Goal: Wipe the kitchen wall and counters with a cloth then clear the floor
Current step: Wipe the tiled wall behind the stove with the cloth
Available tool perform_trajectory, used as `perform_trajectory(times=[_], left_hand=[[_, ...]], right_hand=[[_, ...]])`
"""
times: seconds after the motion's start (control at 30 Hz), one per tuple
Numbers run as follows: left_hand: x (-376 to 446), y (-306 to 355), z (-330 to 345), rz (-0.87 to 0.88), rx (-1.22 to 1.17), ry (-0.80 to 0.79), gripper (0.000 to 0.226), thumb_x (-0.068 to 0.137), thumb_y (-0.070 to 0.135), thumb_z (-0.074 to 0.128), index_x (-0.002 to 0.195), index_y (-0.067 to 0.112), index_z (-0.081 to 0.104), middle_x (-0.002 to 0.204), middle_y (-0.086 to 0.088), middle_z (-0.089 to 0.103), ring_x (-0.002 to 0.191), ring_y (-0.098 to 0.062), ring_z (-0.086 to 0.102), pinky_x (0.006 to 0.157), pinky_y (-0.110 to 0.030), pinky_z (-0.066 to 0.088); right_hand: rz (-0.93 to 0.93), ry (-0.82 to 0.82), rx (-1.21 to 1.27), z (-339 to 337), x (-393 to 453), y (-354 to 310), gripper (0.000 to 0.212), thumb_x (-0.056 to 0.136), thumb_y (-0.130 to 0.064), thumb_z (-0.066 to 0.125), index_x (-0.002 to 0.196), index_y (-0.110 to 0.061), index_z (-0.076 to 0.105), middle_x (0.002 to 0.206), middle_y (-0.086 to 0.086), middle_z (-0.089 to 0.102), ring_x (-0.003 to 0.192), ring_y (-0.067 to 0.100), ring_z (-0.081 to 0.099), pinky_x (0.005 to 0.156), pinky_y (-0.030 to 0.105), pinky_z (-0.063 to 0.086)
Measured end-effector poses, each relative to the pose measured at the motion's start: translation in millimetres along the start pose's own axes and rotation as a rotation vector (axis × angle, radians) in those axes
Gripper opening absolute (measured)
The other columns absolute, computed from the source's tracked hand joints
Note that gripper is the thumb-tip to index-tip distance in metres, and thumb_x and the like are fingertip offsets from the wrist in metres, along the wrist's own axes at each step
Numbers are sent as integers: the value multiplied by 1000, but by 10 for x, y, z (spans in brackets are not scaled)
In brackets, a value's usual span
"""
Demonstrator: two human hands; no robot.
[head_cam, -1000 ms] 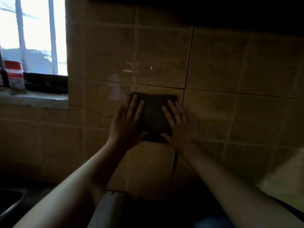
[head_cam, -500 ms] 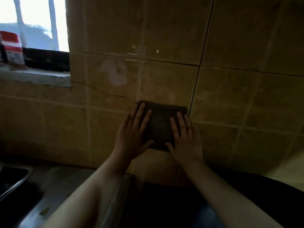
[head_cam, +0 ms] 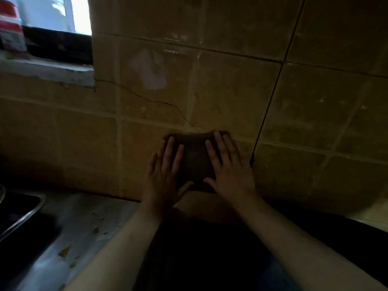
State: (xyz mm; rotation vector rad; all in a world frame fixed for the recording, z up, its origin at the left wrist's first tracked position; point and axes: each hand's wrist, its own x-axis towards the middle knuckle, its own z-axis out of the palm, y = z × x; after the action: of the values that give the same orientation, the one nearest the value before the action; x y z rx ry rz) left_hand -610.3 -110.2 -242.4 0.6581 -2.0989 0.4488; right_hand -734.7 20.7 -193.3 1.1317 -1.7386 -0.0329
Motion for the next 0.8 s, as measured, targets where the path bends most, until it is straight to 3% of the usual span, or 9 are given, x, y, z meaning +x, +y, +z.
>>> perform_trajectory(times=[0.17, 0.27, 0.5, 0.7, 0.8], left_hand=[[-13, 57, -22, -23, 7, -12, 93, 76, 65, 38, 147, 7, 20, 152, -21, 16, 138, -34, 21, 106, -42, 22], [-21, 173, -32, -58, -21, -13, 93, 75, 62, 40, 147, 6, 19, 152, -21, 19, 138, -34, 22, 105, -43, 23], [170, 641, -146, -13, -95, -12, 92, 75, 61, 42, 147, 7, 21, 152, -20, 17, 139, -33, 22, 104, -42, 24], [486, 1107, -296, 94, -163, 16, 88, 76, 60, 42, 145, 8, 25, 152, -19, 22, 139, -33, 23, 105, -43, 24], [602, 1263, -353, 156, -90, 4, 95, 73, 62, 46, 147, 10, 18, 154, -15, 14, 141, -32, 18, 106, -42, 22]], right_hand=[[-87, -54, -87, -20, -21, 173, 126, 60, -74, 64, 144, -12, -7, 155, 2, -4, 141, 23, 10, 112, 43, -3], [-77, -43, -87, -53, -51, 239, 132, 52, -72, 71, 143, -13, -4, 153, 3, 6, 140, 21, 15, 111, 44, 10], [3, -32, -24, -110, -224, 681, 134, 36, -58, 86, 142, -12, 20, 151, 4, 21, 136, 24, 24, 105, 42, 21], [188, -85, -25, -155, -432, 1134, 136, 39, -59, 85, 144, -11, 14, 155, 7, 19, 139, 27, 18, 100, 47, 21], [235, -90, -38, -162, -544, 1302, 134, 38, -60, 85, 143, -10, 19, 154, 10, 21, 136, 28, 23, 101, 47, 21]])
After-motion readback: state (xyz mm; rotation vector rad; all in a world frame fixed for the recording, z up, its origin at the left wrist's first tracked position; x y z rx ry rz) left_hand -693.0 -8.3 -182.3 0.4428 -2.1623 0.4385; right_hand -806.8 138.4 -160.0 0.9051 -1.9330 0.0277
